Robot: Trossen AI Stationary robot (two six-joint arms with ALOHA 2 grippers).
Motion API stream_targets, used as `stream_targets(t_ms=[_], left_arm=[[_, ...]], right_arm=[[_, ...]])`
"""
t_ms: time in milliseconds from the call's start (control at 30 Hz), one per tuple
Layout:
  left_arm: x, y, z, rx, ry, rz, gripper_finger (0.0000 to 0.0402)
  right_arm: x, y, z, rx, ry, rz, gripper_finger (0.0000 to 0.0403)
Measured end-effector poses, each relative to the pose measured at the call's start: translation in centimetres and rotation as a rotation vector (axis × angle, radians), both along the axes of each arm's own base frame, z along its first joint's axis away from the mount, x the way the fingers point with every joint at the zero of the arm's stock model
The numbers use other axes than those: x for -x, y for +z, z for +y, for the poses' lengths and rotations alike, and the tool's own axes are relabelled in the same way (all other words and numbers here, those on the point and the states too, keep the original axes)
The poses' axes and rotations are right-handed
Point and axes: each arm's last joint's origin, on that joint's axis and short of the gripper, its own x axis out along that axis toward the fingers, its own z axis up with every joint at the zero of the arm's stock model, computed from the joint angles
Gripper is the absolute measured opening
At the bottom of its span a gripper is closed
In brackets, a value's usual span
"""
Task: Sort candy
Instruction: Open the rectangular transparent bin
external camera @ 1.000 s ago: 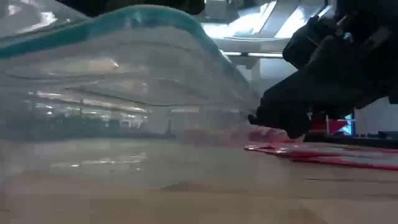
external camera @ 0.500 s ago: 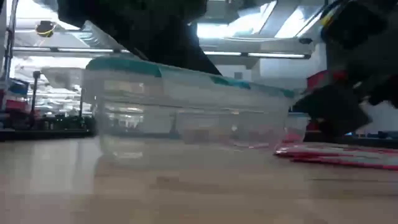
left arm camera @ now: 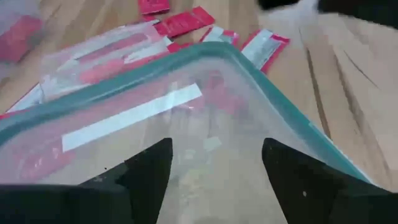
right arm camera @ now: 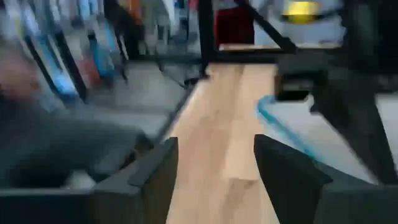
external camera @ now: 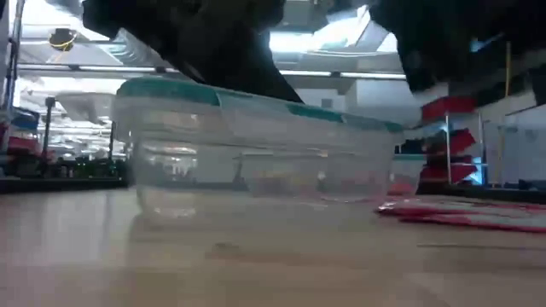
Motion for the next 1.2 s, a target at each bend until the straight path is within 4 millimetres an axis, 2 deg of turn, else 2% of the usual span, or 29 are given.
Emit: stream_targets(t_ms=[133,233,433,533,800,900,1033,1133,1200], left_arm=[[0.9,1.9,0.1,-0.007,-0.015,-0.008,0.0238],[1.4,2.9,0.3,-0.015,0.007,-0.011,0.0238],[1.9,1.4,0.7,-0.004,0.07,0.074,0.0238],[2.0,0.7,0.7,0.01,0.099,0.08,0.0238],[2.1,0.5,0.7,0.026,0.111,0.078,0.0238],[2.1,0.5,0.7,0.025,0.109,0.079,0.0238],[2.1,0.4,0.7,0.025,0.107,0.081,0.0238],[2.1,0.4,0.7,0.026,0.106,0.082,0.0238],[2.1,0.4,0.7,0.026,0.106,0.082,0.0238]], right_arm=[[-1.7,0.3,1.2,0.388,0.066,0.192,0.0182],[-2.6,0.5,1.8,0.588,0.099,0.269,0.0183],[-3.6,0.2,2.4,0.893,0.24,0.214,0.0184],[-3.9,0.4,2.6,0.938,0.259,0.175,0.0184],[-4.5,1.3,2.5,0.967,0.064,0.14,0.0188],[-4.5,1.2,2.5,0.949,0.062,0.145,0.0212],[-4.5,0.7,2.1,0.974,0.083,0.179,0.0264],[-4.6,0.0,1.9,1.034,0.066,0.205,0.0296],[-4.8,-1.0,1.5,1.11,0.018,0.234,0.0302]])
